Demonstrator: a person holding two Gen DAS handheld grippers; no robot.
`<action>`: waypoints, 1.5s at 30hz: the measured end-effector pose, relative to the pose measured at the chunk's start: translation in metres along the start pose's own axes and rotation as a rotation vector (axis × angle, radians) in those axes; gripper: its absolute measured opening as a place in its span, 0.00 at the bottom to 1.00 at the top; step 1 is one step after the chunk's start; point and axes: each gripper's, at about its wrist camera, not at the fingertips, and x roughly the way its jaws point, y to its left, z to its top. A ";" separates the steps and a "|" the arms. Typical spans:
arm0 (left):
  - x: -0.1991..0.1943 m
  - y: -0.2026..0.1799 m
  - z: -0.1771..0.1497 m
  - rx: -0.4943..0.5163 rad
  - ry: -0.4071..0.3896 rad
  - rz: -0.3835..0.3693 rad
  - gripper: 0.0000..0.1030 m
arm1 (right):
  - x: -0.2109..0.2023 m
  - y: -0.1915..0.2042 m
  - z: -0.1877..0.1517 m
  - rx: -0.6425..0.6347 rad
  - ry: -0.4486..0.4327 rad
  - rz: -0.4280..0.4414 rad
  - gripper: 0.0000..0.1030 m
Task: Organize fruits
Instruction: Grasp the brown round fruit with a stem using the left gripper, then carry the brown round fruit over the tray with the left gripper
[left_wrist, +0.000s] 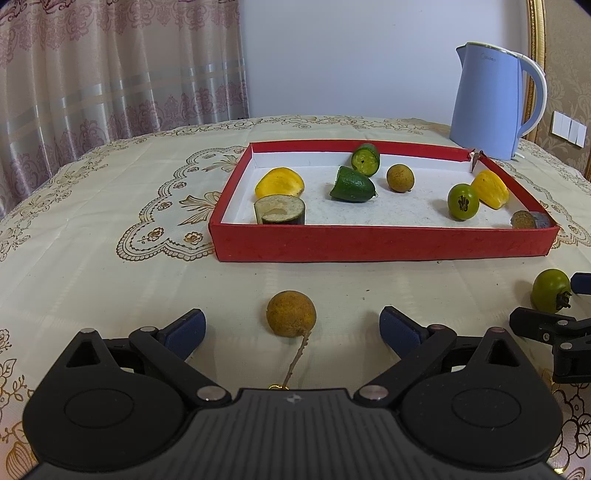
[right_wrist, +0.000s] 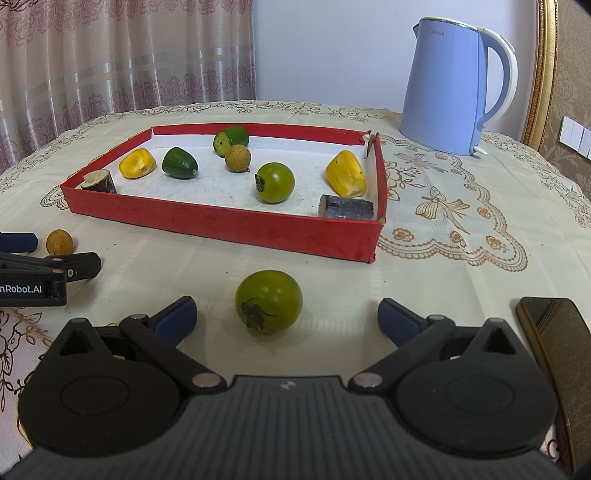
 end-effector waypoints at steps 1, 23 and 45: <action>0.000 0.000 0.000 0.003 -0.002 0.002 0.98 | 0.000 0.000 0.000 0.000 0.000 0.000 1.00; -0.008 0.010 -0.002 -0.070 -0.055 -0.019 0.32 | 0.000 0.000 0.000 0.000 0.000 0.000 1.00; -0.026 -0.003 0.027 -0.007 -0.124 0.040 0.24 | 0.000 0.000 0.000 0.000 0.000 0.001 1.00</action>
